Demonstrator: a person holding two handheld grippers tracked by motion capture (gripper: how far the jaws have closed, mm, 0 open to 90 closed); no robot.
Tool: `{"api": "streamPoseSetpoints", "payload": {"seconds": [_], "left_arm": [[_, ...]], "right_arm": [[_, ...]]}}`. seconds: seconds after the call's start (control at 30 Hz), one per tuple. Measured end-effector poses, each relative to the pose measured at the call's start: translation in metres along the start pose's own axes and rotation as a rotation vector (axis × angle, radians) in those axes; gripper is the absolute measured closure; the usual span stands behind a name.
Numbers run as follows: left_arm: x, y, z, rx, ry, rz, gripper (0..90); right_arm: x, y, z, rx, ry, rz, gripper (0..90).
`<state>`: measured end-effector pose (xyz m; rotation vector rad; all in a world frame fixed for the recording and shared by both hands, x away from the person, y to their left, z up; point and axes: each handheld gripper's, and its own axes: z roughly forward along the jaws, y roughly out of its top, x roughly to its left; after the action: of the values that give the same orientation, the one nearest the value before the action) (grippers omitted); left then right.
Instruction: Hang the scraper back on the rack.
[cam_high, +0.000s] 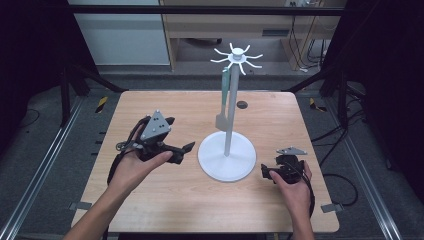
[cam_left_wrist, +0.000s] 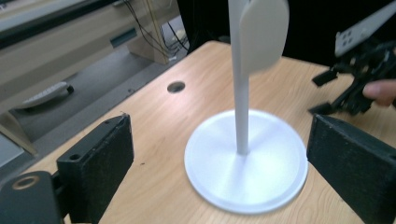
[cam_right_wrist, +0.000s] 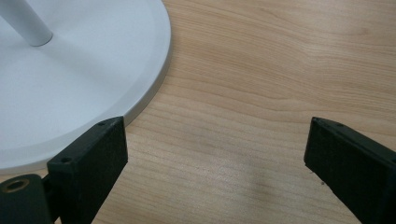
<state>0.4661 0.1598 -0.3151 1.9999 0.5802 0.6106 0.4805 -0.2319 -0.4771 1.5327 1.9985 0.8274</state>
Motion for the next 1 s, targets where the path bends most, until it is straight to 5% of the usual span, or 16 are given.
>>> {"api": "streamPoseSetpoints", "payload": {"seconds": [0.43,0.7,0.73,1.0], "left_arm": [[0.014,-0.074,0.018,0.106,-0.005,-0.052,5.5],[0.030,-0.109,0.021,0.169,0.044,-0.073,5.5],[0.036,-0.118,0.022,0.204,0.062,-0.062,5.5],[0.051,-0.146,0.023,0.226,0.120,-0.104,5.6]], "right_arm": [[0.001,-0.001,0.001,-0.001,0.005,-0.012,5.6],[0.002,-0.002,0.001,0.000,0.016,-0.015,5.6],[0.002,-0.001,0.001,-0.002,0.019,-0.012,5.6],[0.001,-0.002,0.003,0.009,0.011,-0.018,5.7]]}}
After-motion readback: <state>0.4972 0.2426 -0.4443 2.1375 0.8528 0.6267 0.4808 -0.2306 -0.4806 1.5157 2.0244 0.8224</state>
